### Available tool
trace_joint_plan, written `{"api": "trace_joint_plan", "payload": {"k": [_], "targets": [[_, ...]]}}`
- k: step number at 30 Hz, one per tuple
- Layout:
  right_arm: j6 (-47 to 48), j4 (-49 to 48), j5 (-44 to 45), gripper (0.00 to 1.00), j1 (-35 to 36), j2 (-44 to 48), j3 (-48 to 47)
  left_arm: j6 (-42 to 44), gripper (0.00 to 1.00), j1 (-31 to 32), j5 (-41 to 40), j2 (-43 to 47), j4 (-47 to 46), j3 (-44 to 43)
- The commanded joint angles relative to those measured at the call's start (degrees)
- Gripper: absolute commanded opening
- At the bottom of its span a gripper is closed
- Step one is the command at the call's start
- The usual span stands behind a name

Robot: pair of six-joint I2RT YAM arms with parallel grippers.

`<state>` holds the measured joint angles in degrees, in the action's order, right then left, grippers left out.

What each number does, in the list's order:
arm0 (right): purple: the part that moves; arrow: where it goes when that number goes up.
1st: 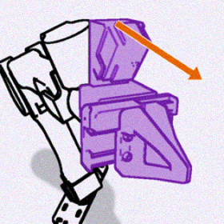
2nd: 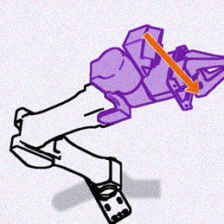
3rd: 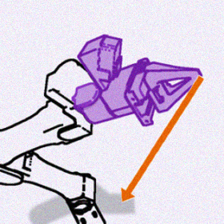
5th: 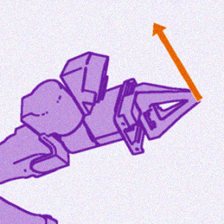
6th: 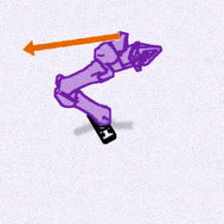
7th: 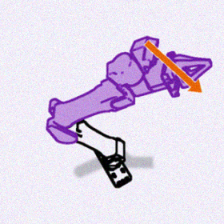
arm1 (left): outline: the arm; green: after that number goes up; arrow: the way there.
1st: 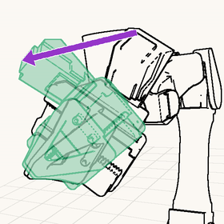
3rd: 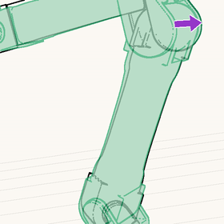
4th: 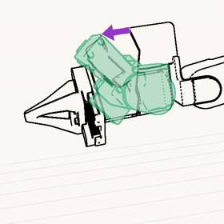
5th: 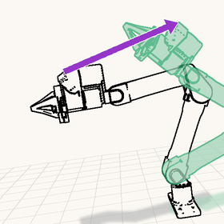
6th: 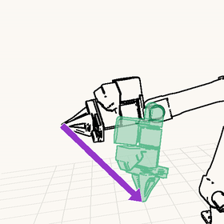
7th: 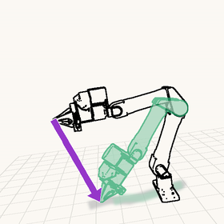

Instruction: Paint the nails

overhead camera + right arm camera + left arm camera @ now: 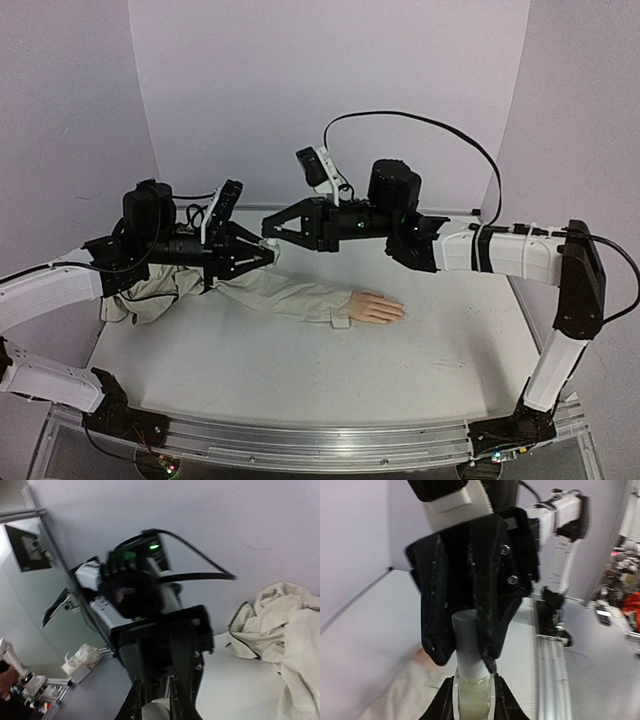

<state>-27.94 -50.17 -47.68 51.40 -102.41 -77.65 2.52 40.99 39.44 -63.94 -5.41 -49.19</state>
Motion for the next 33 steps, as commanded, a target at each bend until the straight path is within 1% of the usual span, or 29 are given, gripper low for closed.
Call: {"api": "trace_joint_plan", "payload": {"k": [1, 3, 7, 8, 9, 10, 11, 12, 13, 15, 16, 17, 20, 23, 25, 28, 33], "targets": [[2.9, -8.2, -19.7, 0.00, 3.2, 3.2, 2.9, -4.4, 0.00, 1.0, 25.0, -3.8, -4.9, -6.2], [3.9, -7.8, -16.1, 0.00, 3.1, 4.5, 4.4, -2.8, 0.00, 0.9, 20.8, -2.9, -4.9, -4.8], [5.2, -5.3, -7.7, 0.00, 3.1, 5.6, 4.3, 0.8, 0.00, 0.9, 4.1, -0.3, -4.9, -2.1], [5.2, -4.3, -5.1, 0.09, 3.2, 5.9, 4.0, 1.5, 0.00, 0.9, -0.6, 0.2, -4.9, -1.7], [5.2, -3.4, -2.5, 0.23, 3.2, 6.2, 3.8, 2.5, 0.00, 0.9, -4.4, 0.6, -4.9, -1.2], [5.1, -1.8, 1.0, 0.35, 3.2, 6.6, 3.4, 4.0, 0.00, 0.9, -7.7, 1.1, -4.9, -0.8], [5.0, 0.6, 5.4, 0.47, 3.1, 6.9, 2.8, 4.9, 0.00, 0.9, -13.6, 1.8, -4.9, -0.3], [5.0, 3.3, 10.2, 0.58, 3.1, 7.7, 2.2, 5.7, 0.00, 0.9, -17.8, 2.5, -4.9, 0.1], [4.6, 5.7, 14.9, 0.66, 3.1, 8.1, 1.8, 6.9, 0.00, 0.9, -21.8, 2.9, -4.9, 0.4], [2.7, 10.3, 22.8, 0.78, 3.1, 8.5, 0.7, 8.8, 0.00, 1.0, -28.8, 3.4, -4.6, 0.7], [0.6, 11.8, 26.1, 0.82, 3.0, 8.3, -0.1, 9.7, 0.00, 1.2, -31.7, 3.6, -4.6, 0.9], [-0.8, 12.8, 27.7, 0.85, 3.1, 7.8, -0.9, 10.5, 0.00, 1.3, -33.8, 3.9, -4.5, 1.1], [-5.5, 14.1, 28.7, 0.89, 3.1, 5.5, -3.5, 11.7, 0.00, 2.1, -38.7, 4.2, -4.4, 1.1], [-8.5, 15.8, 30.7, 0.89, 3.2, 2.5, -7.0, 11.8, 0.00, 2.5, -42.2, 4.2, -4.3, 1.2], [-9.2, 17.1, 32.6, 0.86, 3.4, 0.8, -9.4, 12.1, 0.00, 2.8, -42.9, 4.2, -4.3, 1.0], [-9.5, 18.1, 34.3, 0.77, 3.8, -1.5, -13.2, 12.4, 0.00, 3.3, -43.3, 4.4, -4.1, 1.1], [-8.9, 21.3, 37.8, 0.66, 4.8, -4.9, -19.4, 13.2, 0.00, 4.3, -44.1, 4.3, -3.9, 1.0]]}}
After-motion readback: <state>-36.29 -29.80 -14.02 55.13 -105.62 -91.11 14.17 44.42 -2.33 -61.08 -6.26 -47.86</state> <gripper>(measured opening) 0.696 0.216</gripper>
